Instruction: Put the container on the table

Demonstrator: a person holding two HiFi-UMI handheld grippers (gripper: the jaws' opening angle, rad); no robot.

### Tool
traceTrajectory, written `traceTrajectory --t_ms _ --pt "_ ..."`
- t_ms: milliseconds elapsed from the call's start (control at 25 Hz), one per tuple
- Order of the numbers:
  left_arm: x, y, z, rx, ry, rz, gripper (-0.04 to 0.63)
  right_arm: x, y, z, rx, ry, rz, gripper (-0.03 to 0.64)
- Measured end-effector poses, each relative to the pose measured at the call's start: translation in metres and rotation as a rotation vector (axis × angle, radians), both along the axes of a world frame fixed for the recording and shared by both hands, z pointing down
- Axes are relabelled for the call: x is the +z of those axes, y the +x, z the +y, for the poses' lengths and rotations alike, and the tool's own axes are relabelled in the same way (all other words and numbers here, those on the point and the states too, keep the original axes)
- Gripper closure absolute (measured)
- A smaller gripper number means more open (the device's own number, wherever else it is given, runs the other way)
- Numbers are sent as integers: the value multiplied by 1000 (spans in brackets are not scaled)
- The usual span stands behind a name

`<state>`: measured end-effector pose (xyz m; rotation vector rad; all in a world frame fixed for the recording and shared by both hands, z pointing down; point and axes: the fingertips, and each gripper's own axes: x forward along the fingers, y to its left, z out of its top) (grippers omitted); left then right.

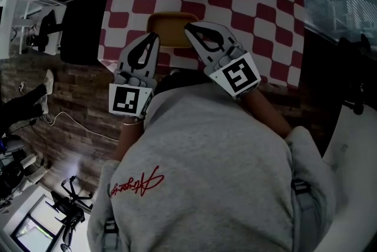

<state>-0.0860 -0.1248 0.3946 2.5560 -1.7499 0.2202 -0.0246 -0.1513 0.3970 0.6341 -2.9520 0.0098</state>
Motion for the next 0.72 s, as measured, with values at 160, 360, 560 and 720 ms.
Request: traceTrajectory --t_ms 160,360,560,720 --pt "-9 -5 -1 -27 20 7 558 -11 -3 2 -28 38 6 595" --pt "-16 -4 0 -34 33 13 558 -17 -3 3 -34 36 -8 595" --pt "-24 -2 0 -35 44 24 558 -24 -3 3 -37 33 -19 595" --pt "-31 -1 0 -36 51 31 558 -28 -4 1 -31 26 -18 595"
